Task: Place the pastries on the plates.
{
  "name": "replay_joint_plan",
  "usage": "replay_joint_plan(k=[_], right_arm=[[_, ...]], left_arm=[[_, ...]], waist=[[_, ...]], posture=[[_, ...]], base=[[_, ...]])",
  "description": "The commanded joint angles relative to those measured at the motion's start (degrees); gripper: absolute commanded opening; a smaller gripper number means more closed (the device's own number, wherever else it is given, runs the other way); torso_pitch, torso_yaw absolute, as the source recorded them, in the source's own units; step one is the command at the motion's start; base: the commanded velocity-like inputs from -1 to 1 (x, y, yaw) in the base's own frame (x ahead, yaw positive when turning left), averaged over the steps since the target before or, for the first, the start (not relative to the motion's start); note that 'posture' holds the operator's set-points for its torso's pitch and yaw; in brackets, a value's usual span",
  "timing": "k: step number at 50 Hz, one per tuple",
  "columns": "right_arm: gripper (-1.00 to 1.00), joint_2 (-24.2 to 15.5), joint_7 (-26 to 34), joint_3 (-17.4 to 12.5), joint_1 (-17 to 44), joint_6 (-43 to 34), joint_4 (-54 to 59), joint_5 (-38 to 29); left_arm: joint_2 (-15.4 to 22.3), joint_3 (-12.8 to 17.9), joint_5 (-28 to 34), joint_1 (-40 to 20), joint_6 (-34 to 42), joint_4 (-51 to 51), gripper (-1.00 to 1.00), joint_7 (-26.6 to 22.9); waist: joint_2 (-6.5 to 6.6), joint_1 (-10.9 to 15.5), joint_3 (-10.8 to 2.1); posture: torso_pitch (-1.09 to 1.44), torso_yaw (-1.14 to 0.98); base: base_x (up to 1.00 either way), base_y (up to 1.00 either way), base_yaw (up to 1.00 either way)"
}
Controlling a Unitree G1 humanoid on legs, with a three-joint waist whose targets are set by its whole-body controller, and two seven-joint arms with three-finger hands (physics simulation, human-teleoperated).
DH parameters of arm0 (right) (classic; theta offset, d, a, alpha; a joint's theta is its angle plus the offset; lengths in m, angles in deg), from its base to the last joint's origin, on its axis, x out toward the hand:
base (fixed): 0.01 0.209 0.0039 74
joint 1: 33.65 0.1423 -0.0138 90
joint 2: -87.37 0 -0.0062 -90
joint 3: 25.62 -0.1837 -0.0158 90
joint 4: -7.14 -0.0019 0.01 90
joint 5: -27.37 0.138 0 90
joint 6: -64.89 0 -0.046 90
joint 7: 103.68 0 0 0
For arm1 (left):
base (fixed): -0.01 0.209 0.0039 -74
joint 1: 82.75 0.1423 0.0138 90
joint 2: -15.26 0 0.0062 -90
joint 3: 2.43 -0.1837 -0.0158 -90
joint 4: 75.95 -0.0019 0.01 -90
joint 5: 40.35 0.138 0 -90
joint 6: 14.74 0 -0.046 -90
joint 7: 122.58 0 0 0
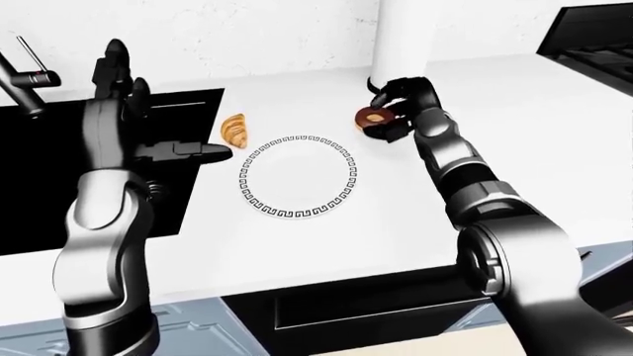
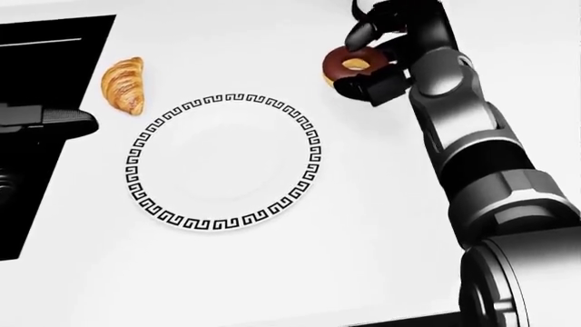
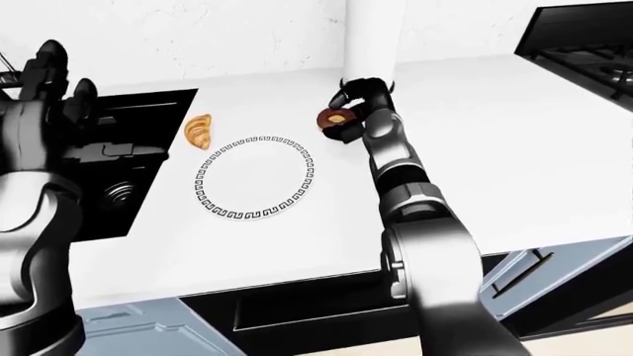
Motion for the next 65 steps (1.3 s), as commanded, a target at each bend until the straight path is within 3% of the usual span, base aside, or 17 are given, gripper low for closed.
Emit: replay_joint_plan(k=[1,11,18,22,27,34,52,57,60,62,65], right_arm=[[-0.73,-0.51,0.08,-0.13,3.14,1.92,-3.02,0.84],[-0.85,1.24,4.07,0.93,4.37,0.42,-6.66,2.72],[-0.91,3.81,15.73,3.54,2.42,-1.48,-15.01,4.16],[-0.99,5.15,21.08,3.39,1.41,-3.01,-18.94,6.07],[-0.96,6.15,29.4,4.44,-0.38,-5.66,-23.84,6.86],[-0.95,7.59,35.07,5.67,-3.37,-6.98,-29.0,6.26],[-0.92,10.5,41.34,6.66,-6.2,-7.23,-32.23,4.52],[-0.76,10.83,40.98,6.36,-5.46,-6.81,-30.89,4.72],[-0.41,10.87,40.52,6.51,-5.72,-6.18,-30.22,4.37],[-0.33,10.92,40.75,6.68,-5.97,-6.14,-30.38,4.12],[-0.04,10.69,40.28,6.5,-5.4,-5.7,-29.52,3.82]], left_arm=[[0.85,0.61,0.27,-1.78,-1.84,1.84,1.0,0.13],[0.63,0.55,0.51,-1.85,-2.06,1.43,1.0,0.02],[1.16,0.76,0.41,-2.45,-2.03,0.88,1.0,0.02],[1.14,0.85,0.27,-2.19,-2.08,1.07,1.0,0.0],[1.23,0.96,0.19,-1.99,-2.14,1.17,1.0,0.02],[1.2,1.06,0.09,-1.65,-2.13,1.46,1.0,0.03],[0.92,0.87,0.48,-1.54,-2.66,0.92,1.0,0.09],[0.96,0.92,0.46,-1.53,-2.43,1.12,1.0,0.08],[0.99,0.93,0.51,-1.41,-2.42,1.24,1.0,0.09],[0.99,0.92,0.53,-1.33,-2.41,1.26,1.0,0.05],[0.86,0.79,0.71,-1.23,-2.72,0.95,1.0,0.07]], waist=[[0.12,0.03,-1.88],[0.1,-0.06,-1.79],[0.32,-0.25,-1.67],[0.49,-0.25,-1.56],[0.66,-0.35,-1.56],[0.9,-0.46,-1.64],[1.48,-0.82,-1.77],[1.61,-0.9,-1.83],[1.64,-0.9,-1.81],[1.66,-0.92,-1.81],[1.67,-0.91,-1.84]], posture=[[0.0,0.0],[0.0,0.0],[0.0,0.0],[0.0,0.0],[0.0,0.0],[0.0,0.0],[0.0,0.0],[0.0,0.0],[0.0,0.0],[0.0,0.0],[0.0,0.0]], base=[[0.0,0.0,0.0],[0.0,0.0,0.0],[0.0,0.0,0.0],[0.0,0.0,0.0],[0.0,0.0,0.0],[0.0,0.0,0.0],[0.0,0.0,0.0],[0.0,0.0,0.0],[0.0,0.0,0.0],[0.0,0.0,0.0],[0.0,0.0,0.0]])
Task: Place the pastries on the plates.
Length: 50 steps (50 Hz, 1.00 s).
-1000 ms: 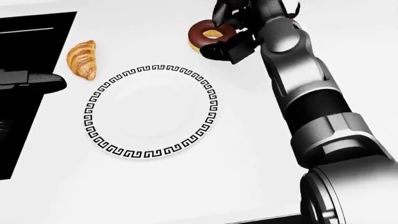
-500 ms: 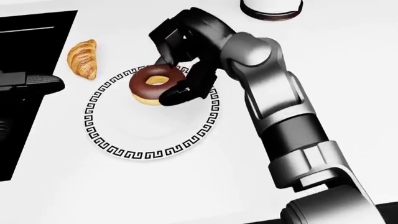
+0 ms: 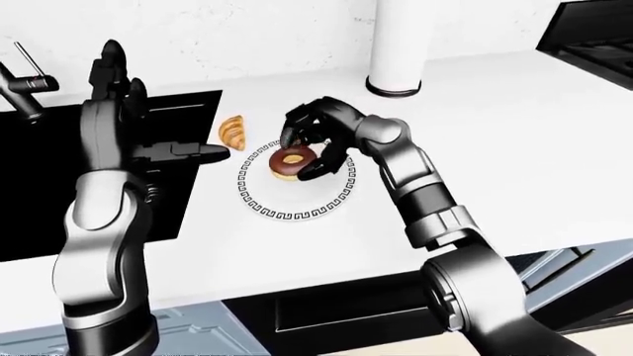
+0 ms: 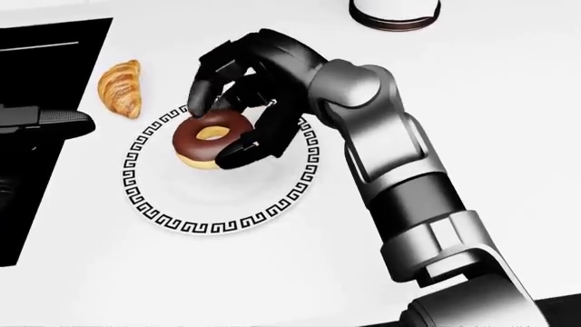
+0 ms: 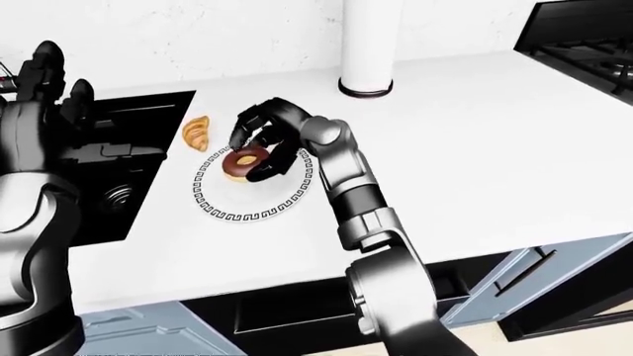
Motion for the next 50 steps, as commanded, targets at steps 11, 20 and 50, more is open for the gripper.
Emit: replay_joint_plan(k=[11,20,50], right_arm=[[0.56,-0.78,-1.01,-0.79,2.52,1.5,-2.28,-0.19],[1.0,-1.14,-1.51,-1.43,2.83,1.29,-3.09,0.28],[1.0,-11.92,-48.67,-10.19,2.88,-15.24,-34.03,27.26]], left_arm=[[0.99,0.58,0.3,-1.97,-1.7,1.15,1.0,0.1],[0.77,0.15,0.67,-1.94,-2.09,0.61,1.0,-0.03],[1.26,-9.71,11.87,-49.06,-26.2,-73.28,1.0,-2.39]], waist=[[0.28,-0.03,-1.69],[0.29,0.0,-1.78],[-2.41,1.55,-1.72]], posture=[[0.0,0.0],[0.0,0.0],[0.0,0.0]], base=[[0.0,0.0,0.0],[0.0,0.0,0.0],[0.0,0.0,0.0]])
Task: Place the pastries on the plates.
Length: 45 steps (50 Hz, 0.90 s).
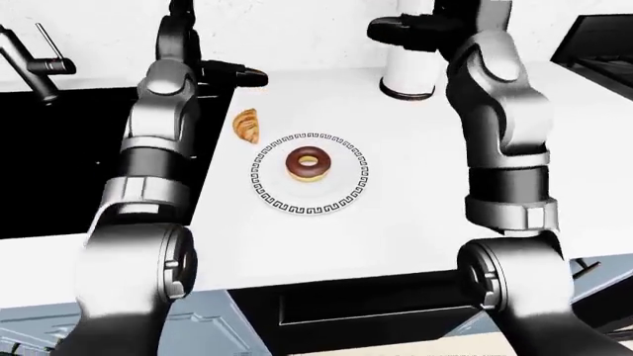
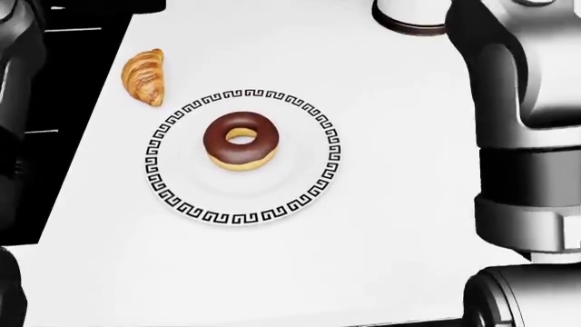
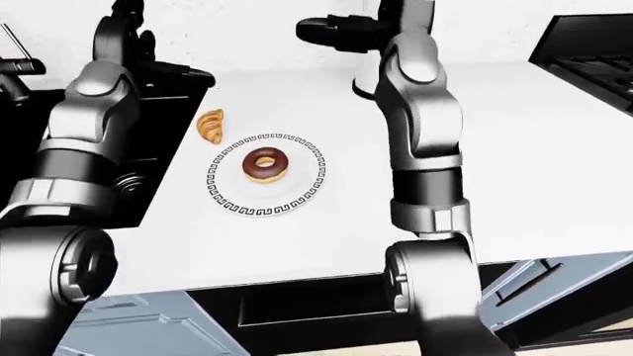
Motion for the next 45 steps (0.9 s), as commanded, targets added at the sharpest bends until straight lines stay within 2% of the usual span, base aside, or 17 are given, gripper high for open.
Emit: replay_joint_plan(k=[1,5,6,10,14,15,16,17,21,28,35,37,42,45], right_arm=[[1.0,-1.56,-3.59,0.16,1.49,0.29,-6.11,0.53],[1.0,-3.13,-6.21,0.31,-0.88,-3.89,-14.81,1.6],[1.0,-3.43,-6.44,0.06,-1.66,-5.25,-17.08,2.1],[1.0,-4.63,-8.19,-1.03,-4.68,-9.67,-24.27,3.61],[1.0,-6.08,-9.61,-1.85,-5.54,-14.54,-30.26,4.78],[1.0,-6.44,-9.95,-2.02,-5.67,-15.64,-31.53,5.05],[1.0,-7.13,-10.01,-1.58,-5.83,-16.36,-32.7,4.66],[1.0,-8.06,-9.58,-0.8,-6.22,-16.73,-33.72,3.7],[1.0,-7.91,-9.96,-2.09,-7.69,-19.73,-38.07,3.6],[1.0,-9.07,-10.5,-3.52,-8.76,-24.05,-43.78,4.35],[1.0,-9.67,-10.84,-3.89,-10.55,-24.98,-46.42,4.02],[1.0,-9.86,-10.93,-4.1,-10.94,-25.47,-47.11,3.97],[1.0,-9.93,-11.14,-4.67,-11.71,-26.87,-49.08,4.35],[1.0,-10.31,-11.31,-5.3,-12.39,-28.01,-50.64,4.86]], left_arm=[[-0.16,0.14,1.28,-5.05,-6.6,-3.28,1.0,1.02],[-1.77,0.23,2.61,-8.93,-12.39,-13.32,1.0,3.8],[-2.52,1.1,1.92,-9.77,-12.86,-15.21,1.0,4.58],[-3.95,0.09,4.92,-11.05,-14.66,-18.58,1.0,7.59],[-4.63,0.92,6.75,-12.28,-11.82,-19.83,1.0,11.42],[-4.76,0.75,7.7,-12.51,-10.15,-20.15,1.0,13.65],[-5.09,1.39,7.58,-12.48,-9.68,-20.33,1.0,14.5],[-5.34,0.66,9.03,-12.35,-8.09,-20.66,1.0,16.02],[-6.13,2.46,9.43,-12.14,-5.17,-21.2,1.0,20.91],[-7.91,3.29,10.45,-13.27,-2.28,-21.77,1.0,23.08],[-8.32,3.28,12.37,-13.63,1.68,-22.09,1.0,22.57],[-8.45,2.91,13.39,-13.5,2.9,-22.23,1.0,21.76],[-8.33,4.46,13.38,-13.35,2.61,-22.3,1.0,23.64],[-8.06,4.17,14.3,-13.24,3.13,-22.42,1.0,23.82]], waist=[[-0.07,0.01,-2.12],[-0.58,0.06,-2.03],[-0.69,0.02,-1.99],[-1.04,-0.1,-1.95],[-1.37,-0.17,-2.04],[-1.41,-0.19,-2.0],[-1.42,-0.22,-1.96],[-1.43,-0.22,-1.9],[-1.33,-0.29,-1.77],[-1.54,-0.18,-1.72],[-1.66,-0.18,-1.47],[-1.63,-0.18,-1.28],[-1.61,-0.19,-0.57],[-1.66,-0.16,-0.03]], posture=[[0.0,0.0],[0.0,0.0],[0.0,0.0],[0.0,0.0],[0.0,0.0],[0.0,0.0],[0.0,0.0],[0.0,0.0],[0.0,0.0],[0.0,0.0],[0.01,0.0],[0.02,0.0],[0.05,0.0],[0.07,0.0]], base=[[0.0,0.0,0.0],[0.0,0.0,0.0],[0.0,0.0,0.0],[0.0,0.0,0.0],[0.0,0.0,0.0],[0.0,0.0,0.0],[0.0,0.0,0.0],[0.0,0.0,0.0],[0.0,0.0,0.0],[0.0,0.0,0.0],[0.0,0.0,0.0],[0.0,0.0,0.0],[0.0,0.0,0.0],[0.0,0.0,0.0]])
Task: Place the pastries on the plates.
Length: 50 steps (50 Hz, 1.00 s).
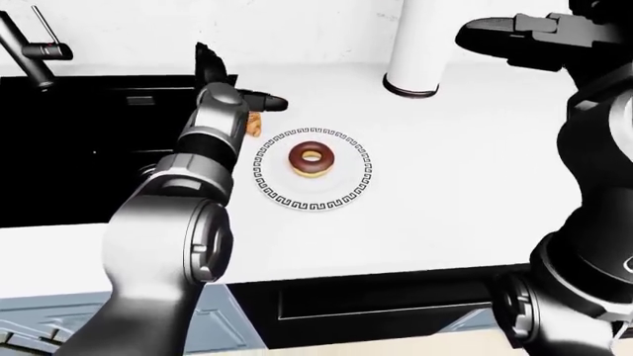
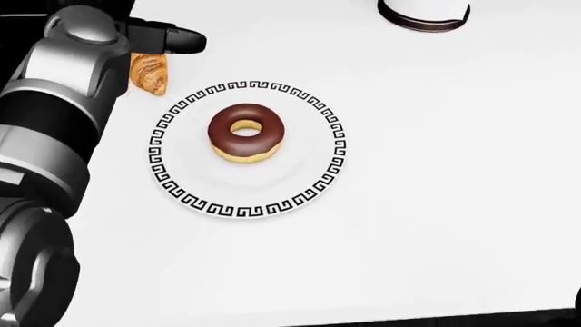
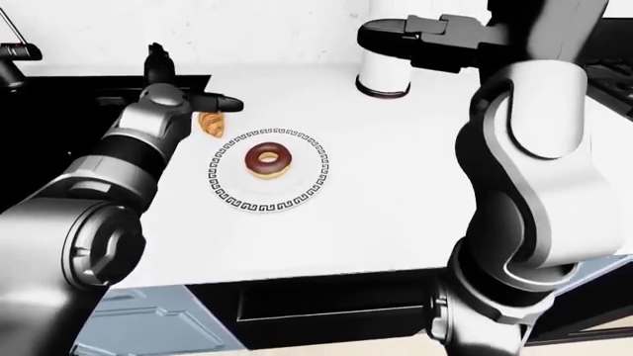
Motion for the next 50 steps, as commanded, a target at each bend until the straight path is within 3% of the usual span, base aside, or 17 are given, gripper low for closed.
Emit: replay_joint_plan(k=[1,5,6,7,17,18,38,50], right_arm=[[1.0,-0.75,-0.2,-0.87,1.24,0.34,-1.68,0.35],[1.0,-1.06,-0.74,-1.73,0.74,-1.02,-3.3,1.39],[1.0,-1.38,-0.8,-1.77,0.65,-1.27,-3.57,1.58],[1.0,-1.42,-0.96,-2.0,0.56,-1.54,-3.88,1.91],[1.0,-2.04,-2.26,-2.35,-0.82,-1.74,-5.05,3.63],[1.0,-2.07,-2.4,-2.23,-0.75,-1.6,-4.88,3.62],[1.0,-2.25,-3.14,-2.66,-3.18,-2.04,-6.7,4.41],[1.0,-1.7,-3.54,-2.5,-4.13,-2.13,-7.54,4.31]], left_arm=[[0.94,-0.48,1.47,-2.52,-1.2,2.4,1.0,1.55],[1.04,0.37,1.46,-2.81,-0.57,2.27,1.0,2.55],[0.94,1.9,-0.06,-3.01,-0.47,2.29,1.0,2.96],[1.13,0.96,0.99,-3.31,-0.07,2.23,1.0,3.02],[1.36,2.2,0.29,-4.26,0.94,2.14,1.0,4.6],[1.45,1.19,1.44,-4.14,1.19,2.07,1.0,4.41],[1.48,2.69,1.27,-4.36,0.99,1.99,1.0,5.76],[1.2,1.81,2.7,-3.41,2.95,1.89,1.0,5.75]], waist=[[-0.06,0.03,-1.66],[-0.12,0.01,-0.9],[-0.13,0.02,-0.69],[-0.14,0.02,-0.49],[-0.2,0.04,1.56],[-0.19,0.04,1.75],[-0.47,0.08,5.31],[-0.35,0.12,5.73]], posture=[[0.07,0.0],[0.1,0.0],[0.11,0.0],[0.11,0.0],[0.18,0.0],[0.19,0.0],[0.33,0.0],[0.33,0.0]], base=[[0.0,0.0,0.0],[0.0,0.0,0.0],[0.0,0.0,0.0],[0.0,0.0,0.0],[0.0,0.0,0.0],[0.0,0.0,0.0],[0.0,0.0,0.0],[0.0,0.0,0.0]])
